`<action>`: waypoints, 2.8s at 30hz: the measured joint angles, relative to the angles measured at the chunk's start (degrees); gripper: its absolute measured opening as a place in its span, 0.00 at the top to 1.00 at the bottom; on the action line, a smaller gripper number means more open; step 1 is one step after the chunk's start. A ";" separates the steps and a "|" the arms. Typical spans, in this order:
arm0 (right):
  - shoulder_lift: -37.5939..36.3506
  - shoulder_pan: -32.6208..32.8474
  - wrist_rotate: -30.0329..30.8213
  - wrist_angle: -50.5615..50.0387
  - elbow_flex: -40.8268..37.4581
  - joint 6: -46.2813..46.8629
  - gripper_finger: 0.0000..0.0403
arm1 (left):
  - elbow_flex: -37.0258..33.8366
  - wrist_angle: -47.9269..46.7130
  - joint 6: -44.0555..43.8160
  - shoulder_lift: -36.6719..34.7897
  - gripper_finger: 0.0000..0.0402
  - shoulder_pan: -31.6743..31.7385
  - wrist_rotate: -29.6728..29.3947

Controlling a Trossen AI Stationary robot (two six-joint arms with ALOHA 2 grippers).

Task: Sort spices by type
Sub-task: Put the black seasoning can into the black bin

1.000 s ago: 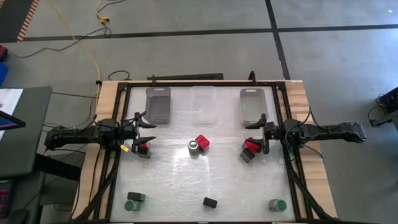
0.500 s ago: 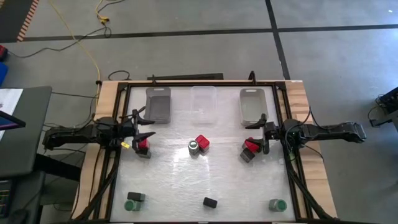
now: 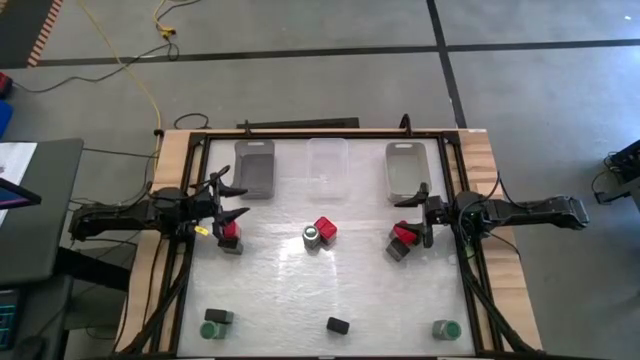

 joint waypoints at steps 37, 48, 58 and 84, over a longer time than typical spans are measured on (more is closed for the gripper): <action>0.00 0.02 0.01 0.00 0.00 0.00 0.22 | 23.33 -13.98 -3.18 35.15 0.24 -0.29 2.67; 0.00 0.02 -0.02 0.00 0.00 0.00 0.22 | 33.79 -32.46 -3.19 56.06 0.24 -8.15 4.26; -0.01 0.02 -0.01 0.00 0.00 0.00 0.22 | 36.91 -47.58 -11.81 60.55 0.24 -16.16 4.24; -0.02 0.00 -0.02 0.00 0.01 0.00 0.22 | 37.07 -62.12 -22.40 60.39 0.28 -23.41 4.49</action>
